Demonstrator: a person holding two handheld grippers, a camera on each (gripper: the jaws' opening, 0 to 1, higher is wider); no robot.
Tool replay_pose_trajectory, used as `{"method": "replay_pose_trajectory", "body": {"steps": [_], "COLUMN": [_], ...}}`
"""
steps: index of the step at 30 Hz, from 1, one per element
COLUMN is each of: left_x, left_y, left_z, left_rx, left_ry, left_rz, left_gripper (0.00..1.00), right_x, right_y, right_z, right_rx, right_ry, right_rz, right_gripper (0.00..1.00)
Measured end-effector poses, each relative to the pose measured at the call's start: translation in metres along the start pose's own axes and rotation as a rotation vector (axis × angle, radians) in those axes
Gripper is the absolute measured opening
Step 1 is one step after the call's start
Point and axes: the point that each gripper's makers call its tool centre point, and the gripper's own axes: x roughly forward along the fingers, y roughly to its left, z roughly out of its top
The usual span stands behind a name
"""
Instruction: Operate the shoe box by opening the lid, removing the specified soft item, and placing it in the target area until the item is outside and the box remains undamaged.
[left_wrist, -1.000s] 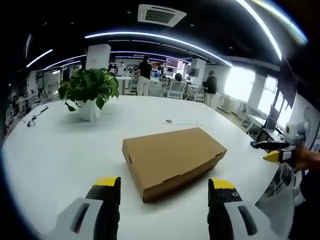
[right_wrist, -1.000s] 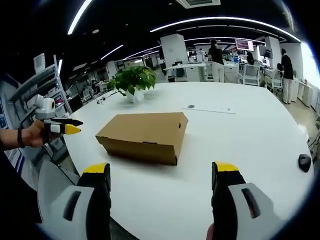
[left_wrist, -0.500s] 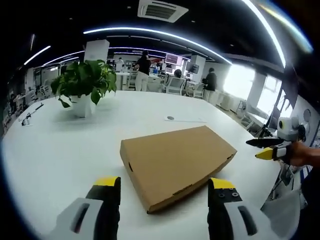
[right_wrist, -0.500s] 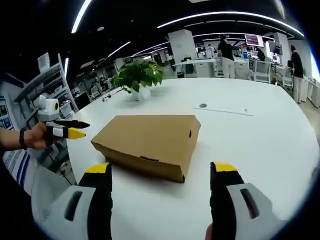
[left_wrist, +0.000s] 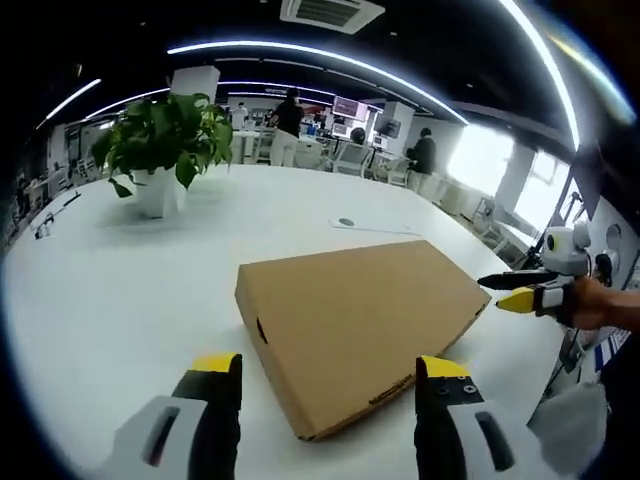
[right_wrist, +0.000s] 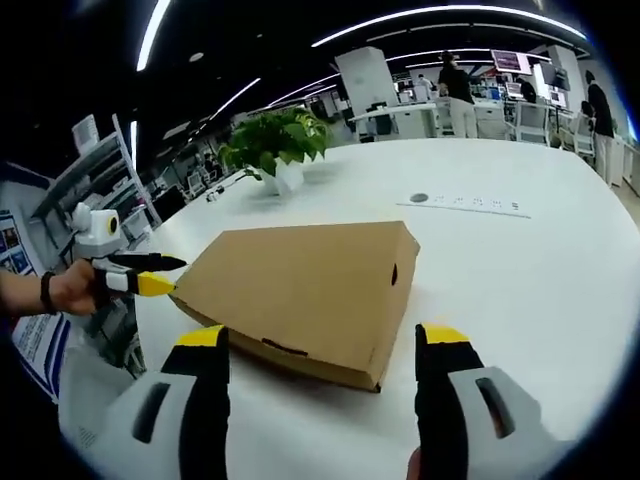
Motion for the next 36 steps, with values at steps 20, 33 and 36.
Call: {"method": "replay_pose_trajectory", "body": {"steps": [20,33,36], "left_x": [0.013,-0.017,-0.027], "left_y": [-0.005,0.000,0.001], "left_z": [-0.010,-0.029,-0.035], "left_rx": [0.009,-0.005,0.006], "left_ry": [0.052,0.062,0.074], "left_rz": [-0.014,0.011,0.014], "left_gripper": [0.58,0.58,0.58], "right_x": [0.014,0.022,0.022], "right_y": [0.003,0.026,0.034], "right_z": [-0.011,-0.016,-0.020], "right_rx": [-0.059,-0.100,-0.117], "right_ry": [0.038,0.066,0.073], "right_rz": [-0.003,0.053,0.072], "right_gripper": [0.57,0.57,0.56]}}
